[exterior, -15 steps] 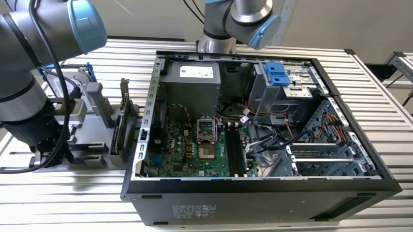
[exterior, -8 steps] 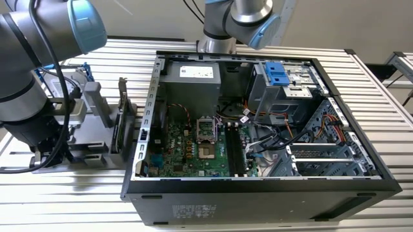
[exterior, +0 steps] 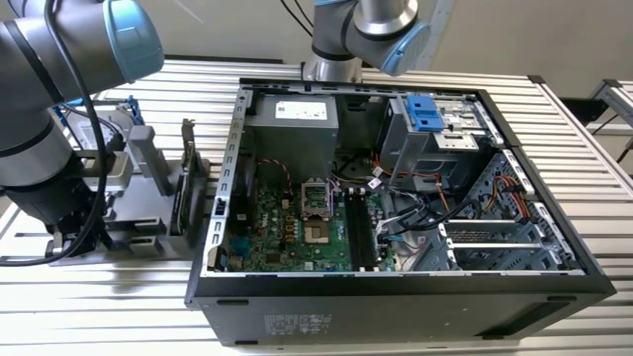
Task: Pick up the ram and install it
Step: 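Pick up the ram and move it above insertion slot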
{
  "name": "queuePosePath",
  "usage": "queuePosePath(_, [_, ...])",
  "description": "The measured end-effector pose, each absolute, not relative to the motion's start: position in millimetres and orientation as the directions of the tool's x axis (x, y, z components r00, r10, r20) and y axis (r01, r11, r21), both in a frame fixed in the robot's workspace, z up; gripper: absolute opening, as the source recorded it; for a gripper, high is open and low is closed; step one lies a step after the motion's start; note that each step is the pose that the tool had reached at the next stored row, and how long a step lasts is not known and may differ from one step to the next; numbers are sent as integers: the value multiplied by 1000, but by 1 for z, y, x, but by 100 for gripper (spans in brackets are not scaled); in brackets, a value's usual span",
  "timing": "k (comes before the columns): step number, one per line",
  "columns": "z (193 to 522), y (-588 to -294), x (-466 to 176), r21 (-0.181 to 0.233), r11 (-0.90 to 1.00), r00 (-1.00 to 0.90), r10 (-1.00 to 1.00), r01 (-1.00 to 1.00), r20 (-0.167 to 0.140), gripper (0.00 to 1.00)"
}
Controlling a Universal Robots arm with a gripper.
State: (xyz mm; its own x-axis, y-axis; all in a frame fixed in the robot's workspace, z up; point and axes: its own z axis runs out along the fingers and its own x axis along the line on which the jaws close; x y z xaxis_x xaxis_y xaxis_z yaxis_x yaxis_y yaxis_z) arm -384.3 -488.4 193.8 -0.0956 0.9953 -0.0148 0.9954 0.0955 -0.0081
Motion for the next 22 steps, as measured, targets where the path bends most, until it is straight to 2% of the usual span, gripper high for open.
queuePosePath(22, [208, -488, -384, -8, 96, -96, 995, 995, -15, 0])
